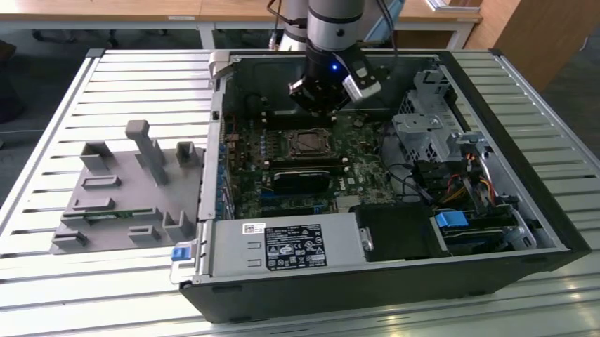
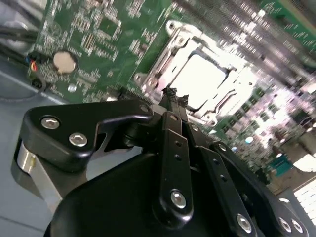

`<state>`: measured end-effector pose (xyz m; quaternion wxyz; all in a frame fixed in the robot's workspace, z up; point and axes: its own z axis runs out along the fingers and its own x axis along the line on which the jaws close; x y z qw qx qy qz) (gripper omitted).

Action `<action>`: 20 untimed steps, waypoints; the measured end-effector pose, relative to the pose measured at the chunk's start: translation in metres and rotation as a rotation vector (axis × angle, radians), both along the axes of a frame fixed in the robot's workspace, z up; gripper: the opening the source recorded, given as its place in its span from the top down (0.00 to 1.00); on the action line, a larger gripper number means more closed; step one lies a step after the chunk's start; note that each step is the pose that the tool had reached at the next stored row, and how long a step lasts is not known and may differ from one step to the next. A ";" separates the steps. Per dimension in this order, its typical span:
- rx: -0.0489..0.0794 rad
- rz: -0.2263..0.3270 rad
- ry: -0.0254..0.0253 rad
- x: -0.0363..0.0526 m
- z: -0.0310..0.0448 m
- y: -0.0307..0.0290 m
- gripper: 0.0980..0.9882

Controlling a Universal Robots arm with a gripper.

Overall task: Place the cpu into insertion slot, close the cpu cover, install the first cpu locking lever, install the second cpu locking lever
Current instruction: 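Install the second cpu locking lever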

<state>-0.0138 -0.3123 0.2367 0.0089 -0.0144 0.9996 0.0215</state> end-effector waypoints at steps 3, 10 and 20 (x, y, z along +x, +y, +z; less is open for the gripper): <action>0.000 0.000 0.0144 0.0001 0.0000 -0.0063 0.99; 0.001 0.000 0.0332 0.0003 0.0000 -0.0244 0.99; 0.010 0.000 0.0355 0.0003 -0.0040 -0.0474 0.99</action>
